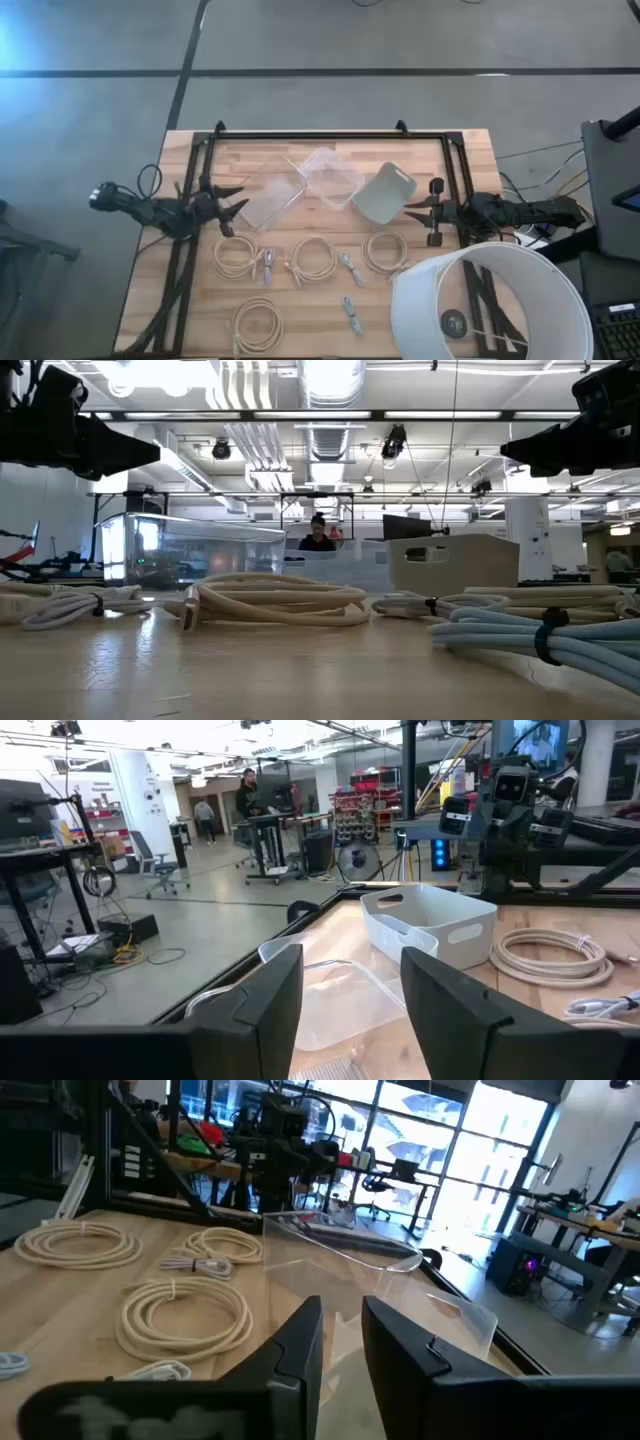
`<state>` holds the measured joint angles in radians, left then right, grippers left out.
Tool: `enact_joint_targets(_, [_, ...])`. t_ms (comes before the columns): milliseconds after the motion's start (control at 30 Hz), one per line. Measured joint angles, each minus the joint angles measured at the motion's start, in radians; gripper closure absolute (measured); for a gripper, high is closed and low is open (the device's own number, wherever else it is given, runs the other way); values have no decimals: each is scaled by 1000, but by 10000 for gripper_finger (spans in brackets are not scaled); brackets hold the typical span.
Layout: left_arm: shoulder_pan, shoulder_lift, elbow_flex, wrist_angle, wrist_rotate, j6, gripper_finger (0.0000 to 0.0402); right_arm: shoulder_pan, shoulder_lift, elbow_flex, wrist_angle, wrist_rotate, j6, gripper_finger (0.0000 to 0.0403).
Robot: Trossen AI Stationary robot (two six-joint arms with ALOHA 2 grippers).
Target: Pick & Place USB Port
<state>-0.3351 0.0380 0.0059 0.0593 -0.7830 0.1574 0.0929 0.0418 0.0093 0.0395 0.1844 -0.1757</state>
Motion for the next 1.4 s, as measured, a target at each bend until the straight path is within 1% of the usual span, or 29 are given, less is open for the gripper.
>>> enact_joint_targets(433, [0,0,0,0,0,0,227,0,0,0,0,0,0,316])
enact_joint_targets(900, [0,0,0,0,0,0,227,0,0,0,0,0,0,335])
enact_joint_targets(1400, [0,0,0,0,0,0,227,0,0,0,0,0,0,316])
